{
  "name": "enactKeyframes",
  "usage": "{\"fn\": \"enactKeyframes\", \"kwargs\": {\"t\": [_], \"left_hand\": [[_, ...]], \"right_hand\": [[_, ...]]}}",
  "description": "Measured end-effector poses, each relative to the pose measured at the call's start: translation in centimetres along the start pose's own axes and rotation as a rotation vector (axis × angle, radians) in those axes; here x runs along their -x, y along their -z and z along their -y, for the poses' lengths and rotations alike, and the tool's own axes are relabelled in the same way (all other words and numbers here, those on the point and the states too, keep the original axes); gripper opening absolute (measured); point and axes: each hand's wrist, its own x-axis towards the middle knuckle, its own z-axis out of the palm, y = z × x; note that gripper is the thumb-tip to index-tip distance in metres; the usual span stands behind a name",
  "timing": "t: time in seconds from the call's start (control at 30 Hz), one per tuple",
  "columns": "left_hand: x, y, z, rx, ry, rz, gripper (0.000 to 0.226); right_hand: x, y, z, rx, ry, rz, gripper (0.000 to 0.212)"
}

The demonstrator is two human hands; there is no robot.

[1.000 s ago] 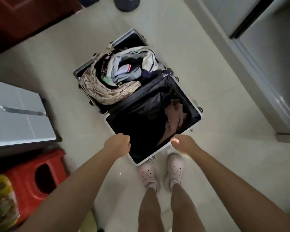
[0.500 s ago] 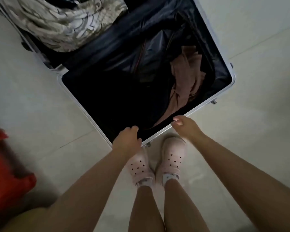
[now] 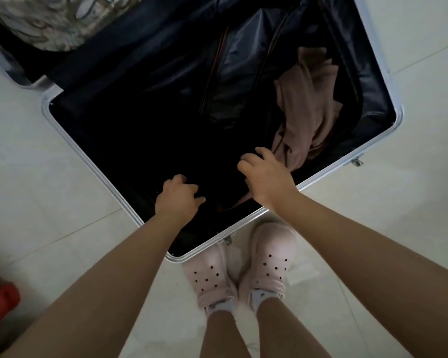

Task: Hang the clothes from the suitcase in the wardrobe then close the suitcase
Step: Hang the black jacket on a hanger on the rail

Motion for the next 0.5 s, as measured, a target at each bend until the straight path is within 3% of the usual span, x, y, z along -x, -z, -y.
{"fn": "enactKeyframes", "kwargs": {"t": [0.07,0.2,0.4,0.5], "left_hand": [[-0.1,1.2,0.3,0.227,0.005,0.024,0.041],[3.1,5.6,-0.2,0.682,0.047,0.041,0.041],[10.6,15.5,-1.9,0.772,0.043,-0.094,0.048],[13.8,20.2,-2.6,0.736,0.017,-0.180,0.037]], "right_hand": [[0.4,0.7,-0.2,-0.083,-0.052,0.022,0.033],[1.9,4.9,0.5,-0.267,-0.062,-0.103,0.014],[5.4,15.4,5.4,-0.580,-0.044,-0.309,0.014],[7.2,20.5,8.4,-0.670,0.035,-0.427,0.008]]}}
